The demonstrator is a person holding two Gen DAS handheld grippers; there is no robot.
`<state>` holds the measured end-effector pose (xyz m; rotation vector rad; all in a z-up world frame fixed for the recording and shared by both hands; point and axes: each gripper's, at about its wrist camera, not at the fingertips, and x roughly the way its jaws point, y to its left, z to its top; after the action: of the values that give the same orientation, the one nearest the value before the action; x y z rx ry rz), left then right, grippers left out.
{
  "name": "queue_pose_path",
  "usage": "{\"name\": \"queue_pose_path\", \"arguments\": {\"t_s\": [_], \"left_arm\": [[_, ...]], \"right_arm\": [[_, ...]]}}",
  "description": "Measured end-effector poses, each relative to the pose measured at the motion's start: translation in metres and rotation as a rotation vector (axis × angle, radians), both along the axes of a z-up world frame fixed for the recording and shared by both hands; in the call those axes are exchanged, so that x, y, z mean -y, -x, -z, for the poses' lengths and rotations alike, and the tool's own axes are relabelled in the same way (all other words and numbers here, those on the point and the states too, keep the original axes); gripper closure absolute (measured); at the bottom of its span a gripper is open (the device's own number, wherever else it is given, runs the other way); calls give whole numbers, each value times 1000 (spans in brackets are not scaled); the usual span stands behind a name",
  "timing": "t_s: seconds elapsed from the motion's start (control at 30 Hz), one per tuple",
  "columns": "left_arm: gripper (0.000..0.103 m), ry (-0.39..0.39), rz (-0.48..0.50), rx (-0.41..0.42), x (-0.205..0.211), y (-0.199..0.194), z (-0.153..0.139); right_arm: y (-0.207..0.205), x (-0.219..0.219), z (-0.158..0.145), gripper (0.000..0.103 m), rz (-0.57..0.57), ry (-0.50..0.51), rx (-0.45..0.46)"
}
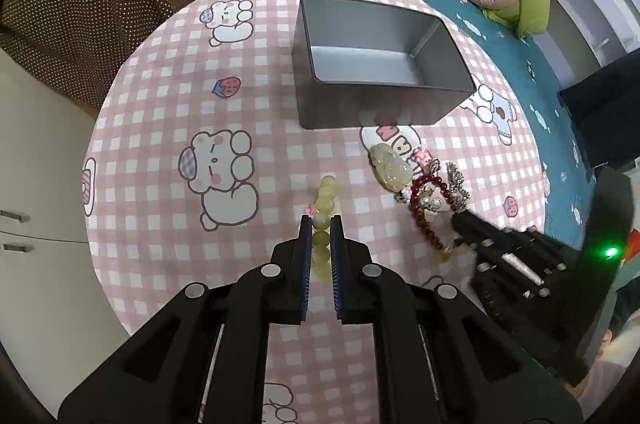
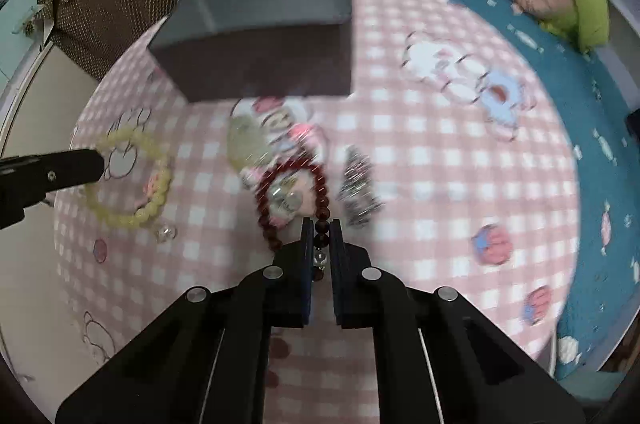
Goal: Organize jewelry
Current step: 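Lift the yellow bracelet with the left gripper while the right gripper grasps the red bracelet, then carry both bracelets into the grey tray and open both grippers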
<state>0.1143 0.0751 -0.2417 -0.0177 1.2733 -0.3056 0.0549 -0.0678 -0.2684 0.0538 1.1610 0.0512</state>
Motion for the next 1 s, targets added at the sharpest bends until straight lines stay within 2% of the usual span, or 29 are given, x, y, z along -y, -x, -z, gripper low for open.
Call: {"name": "queue_pose_path", "arguments": {"t_s": [0.4,1.0], "left_arm": [[95,8,-4,54,6,4,-21],[95,62,-28,162,16,11,-72]], "right_arm": [[1,15,-46,96,6,-47,115],[-1,15,-104,96,-68,-23,232]]}}
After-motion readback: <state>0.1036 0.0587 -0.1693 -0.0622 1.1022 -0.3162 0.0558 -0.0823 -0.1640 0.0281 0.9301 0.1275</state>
